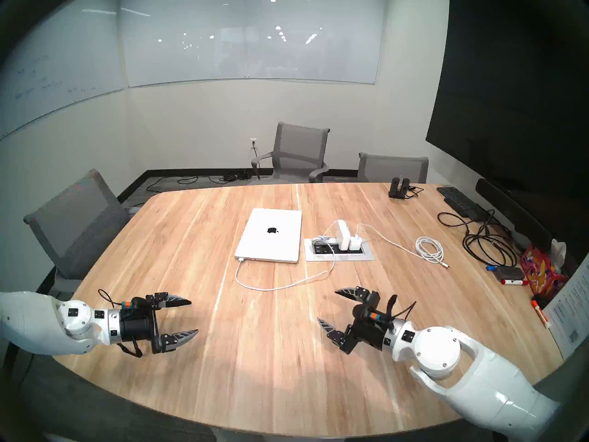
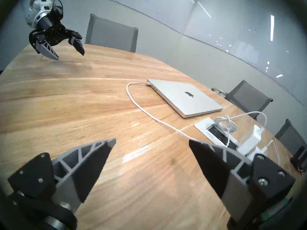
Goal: Plug the charging cable into the port of a MacBook
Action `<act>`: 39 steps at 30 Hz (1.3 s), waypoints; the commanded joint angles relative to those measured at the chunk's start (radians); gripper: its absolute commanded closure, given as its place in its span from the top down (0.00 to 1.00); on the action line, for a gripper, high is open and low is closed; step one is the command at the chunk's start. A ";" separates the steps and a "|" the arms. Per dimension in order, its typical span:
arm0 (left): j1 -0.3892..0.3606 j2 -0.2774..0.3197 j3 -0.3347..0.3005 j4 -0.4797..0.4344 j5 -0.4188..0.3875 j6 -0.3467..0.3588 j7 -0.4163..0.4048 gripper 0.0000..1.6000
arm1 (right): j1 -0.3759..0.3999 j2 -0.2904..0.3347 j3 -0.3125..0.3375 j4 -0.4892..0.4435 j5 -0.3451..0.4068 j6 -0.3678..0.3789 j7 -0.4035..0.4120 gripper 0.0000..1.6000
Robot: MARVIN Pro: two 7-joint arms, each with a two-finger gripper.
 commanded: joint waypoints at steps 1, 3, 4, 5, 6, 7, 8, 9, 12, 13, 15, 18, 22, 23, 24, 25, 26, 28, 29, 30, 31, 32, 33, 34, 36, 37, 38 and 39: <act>-0.008 -0.001 -0.007 0.000 0.000 -0.002 0.001 1.00 | 0.096 -0.041 -0.019 0.012 -0.035 0.016 0.012 1.00; -0.008 -0.001 -0.007 0.000 0.000 -0.002 0.001 1.00 | 0.109 -0.047 -0.023 0.016 -0.037 0.022 0.020 1.00; -0.008 -0.001 -0.007 0.000 0.000 -0.002 0.001 1.00 | 0.114 -0.049 -0.024 0.018 -0.039 0.024 0.023 1.00; -0.008 -0.001 -0.007 0.000 0.000 -0.002 0.001 1.00 | 0.118 -0.051 -0.026 0.020 -0.040 0.026 0.026 1.00; -0.008 -0.001 -0.007 0.000 0.000 -0.002 0.001 1.00 | 0.121 -0.052 -0.027 0.021 -0.041 0.028 0.029 1.00; -0.008 -0.001 -0.007 0.000 0.000 -0.002 0.001 1.00 | 0.123 -0.053 -0.027 0.022 -0.042 0.029 0.032 1.00; -0.008 -0.001 -0.007 0.000 0.000 -0.002 0.001 1.00 | 0.126 -0.055 -0.028 0.023 -0.043 0.030 0.034 1.00; -0.008 -0.001 -0.007 0.000 0.000 -0.002 0.001 1.00 | 0.127 -0.057 -0.029 0.024 -0.044 0.031 0.036 1.00; -0.008 -0.001 -0.007 0.000 0.000 -0.002 0.001 1.00 | 0.135 -0.064 -0.033 0.029 -0.052 0.034 0.043 1.00; -0.008 -0.001 -0.007 0.000 0.000 -0.002 0.001 1.00 | 0.138 -0.069 -0.034 0.031 -0.054 0.035 0.044 1.00; -0.008 -0.001 -0.007 0.000 0.000 -0.002 0.001 1.00 | 0.143 -0.074 -0.037 0.034 -0.059 0.037 0.049 1.00; -0.008 -0.001 -0.007 0.000 0.000 -0.002 0.001 1.00 | 0.145 -0.078 -0.037 0.035 -0.063 0.041 0.053 1.00; -0.008 -0.001 -0.007 0.000 0.000 -0.002 0.001 1.00 | 0.136 -0.074 -0.023 0.032 -0.055 0.048 0.056 1.00; -0.008 -0.001 -0.007 0.000 0.000 -0.002 0.001 1.00 | 0.134 -0.072 -0.020 0.032 -0.053 0.049 0.056 1.00; -0.008 -0.001 -0.007 0.000 0.000 -0.002 0.001 1.00 | 0.134 -0.072 -0.020 0.032 -0.053 0.049 0.056 1.00; -0.008 -0.001 -0.007 0.000 0.000 -0.002 0.001 1.00 | 0.126 -0.068 -0.012 0.030 -0.045 0.048 0.061 1.00; -0.008 -0.001 -0.007 0.000 0.000 -0.002 0.001 1.00 | 0.126 -0.068 -0.011 0.030 -0.045 0.048 0.062 1.00; -0.008 -0.001 -0.007 0.000 0.000 -0.002 0.001 1.00 | 0.125 -0.069 -0.009 0.030 -0.045 0.048 0.063 1.00; -0.008 -0.001 -0.007 0.000 0.000 -0.002 0.001 1.00 | 0.125 -0.070 -0.009 0.030 -0.045 0.048 0.063 1.00; -0.008 -0.001 -0.007 0.000 0.000 -0.002 0.001 1.00 | 0.125 -0.070 -0.009 0.030 -0.045 0.048 0.063 1.00; -0.008 -0.001 -0.007 0.000 0.000 -0.002 0.001 1.00 | 0.124 -0.070 -0.008 0.030 -0.045 0.048 0.064 1.00; -0.008 -0.001 -0.007 0.000 0.000 -0.002 0.001 1.00 | 0.124 -0.070 -0.008 0.030 -0.045 0.048 0.064 1.00; -0.008 -0.001 -0.007 0.000 0.000 -0.002 0.001 1.00 | 0.124 -0.071 -0.007 0.030 -0.045 0.048 0.064 1.00; -0.008 -0.001 -0.007 0.000 0.000 -0.002 0.001 1.00 | 0.124 -0.071 -0.007 0.030 -0.045 0.048 0.065 1.00; -0.008 -0.001 -0.007 0.000 0.000 -0.002 0.001 1.00 | 0.124 -0.071 -0.007 0.030 -0.046 0.048 0.065 1.00; -0.008 -0.001 -0.007 0.000 0.000 -0.002 0.001 1.00 | 0.124 -0.071 -0.007 0.030 -0.046 0.048 0.065 1.00; -0.008 -0.001 -0.007 0.000 0.000 -0.002 0.001 1.00 | 0.124 -0.071 -0.007 0.030 -0.046 0.048 0.065 1.00; -0.008 -0.001 -0.007 0.000 0.000 -0.002 0.001 1.00 | 0.124 -0.071 -0.007 0.030 -0.046 0.048 0.065 1.00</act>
